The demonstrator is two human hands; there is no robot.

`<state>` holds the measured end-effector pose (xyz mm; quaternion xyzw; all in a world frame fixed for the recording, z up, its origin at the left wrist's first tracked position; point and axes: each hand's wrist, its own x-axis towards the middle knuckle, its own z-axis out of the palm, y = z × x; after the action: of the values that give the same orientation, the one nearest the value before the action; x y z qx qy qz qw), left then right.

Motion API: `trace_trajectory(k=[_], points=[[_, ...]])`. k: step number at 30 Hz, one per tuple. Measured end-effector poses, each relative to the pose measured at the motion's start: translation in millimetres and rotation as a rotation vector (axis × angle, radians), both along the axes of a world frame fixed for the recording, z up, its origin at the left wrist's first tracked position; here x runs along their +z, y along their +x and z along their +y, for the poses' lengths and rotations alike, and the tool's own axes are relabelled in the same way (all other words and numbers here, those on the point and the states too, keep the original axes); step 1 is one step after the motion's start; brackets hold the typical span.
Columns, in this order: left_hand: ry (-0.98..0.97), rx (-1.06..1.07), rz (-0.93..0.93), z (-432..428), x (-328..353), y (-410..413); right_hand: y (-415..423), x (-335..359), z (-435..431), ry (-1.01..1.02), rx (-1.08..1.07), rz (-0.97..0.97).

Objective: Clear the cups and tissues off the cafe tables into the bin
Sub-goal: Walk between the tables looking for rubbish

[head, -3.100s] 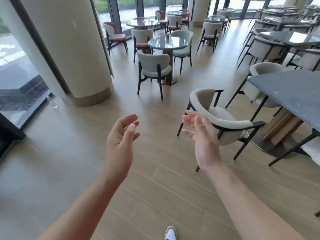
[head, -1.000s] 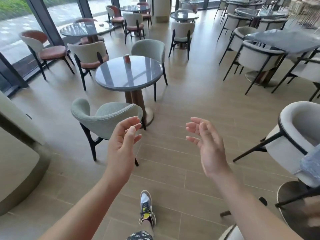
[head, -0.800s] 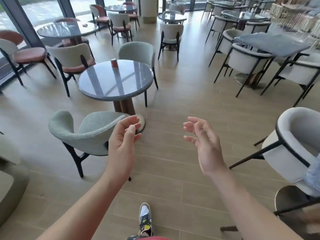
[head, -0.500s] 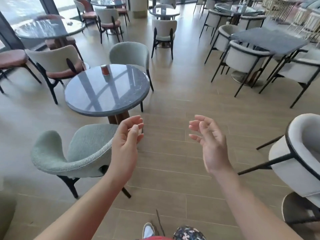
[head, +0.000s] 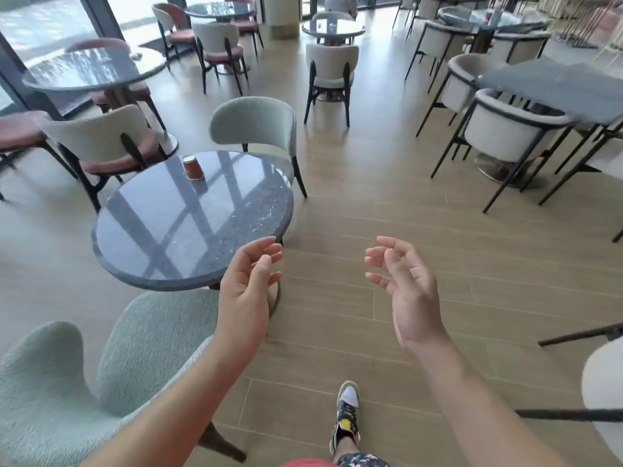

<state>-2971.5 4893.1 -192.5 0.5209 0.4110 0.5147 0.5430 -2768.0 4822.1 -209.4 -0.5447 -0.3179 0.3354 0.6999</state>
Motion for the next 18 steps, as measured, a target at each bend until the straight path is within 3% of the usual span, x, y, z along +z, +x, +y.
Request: trace_trajectory(k=[9, 18], points=[[0.016, 0.145, 0.034, 151.2, 17.1, 86.4, 106.7, 27.1, 187.2, 0.001, 0.168, -0.016], [-0.034, 0.284, -0.006, 264.6, -0.2, 100.3, 116.0, 11.6, 329.4, -0.044, 0.329, -0.026]])
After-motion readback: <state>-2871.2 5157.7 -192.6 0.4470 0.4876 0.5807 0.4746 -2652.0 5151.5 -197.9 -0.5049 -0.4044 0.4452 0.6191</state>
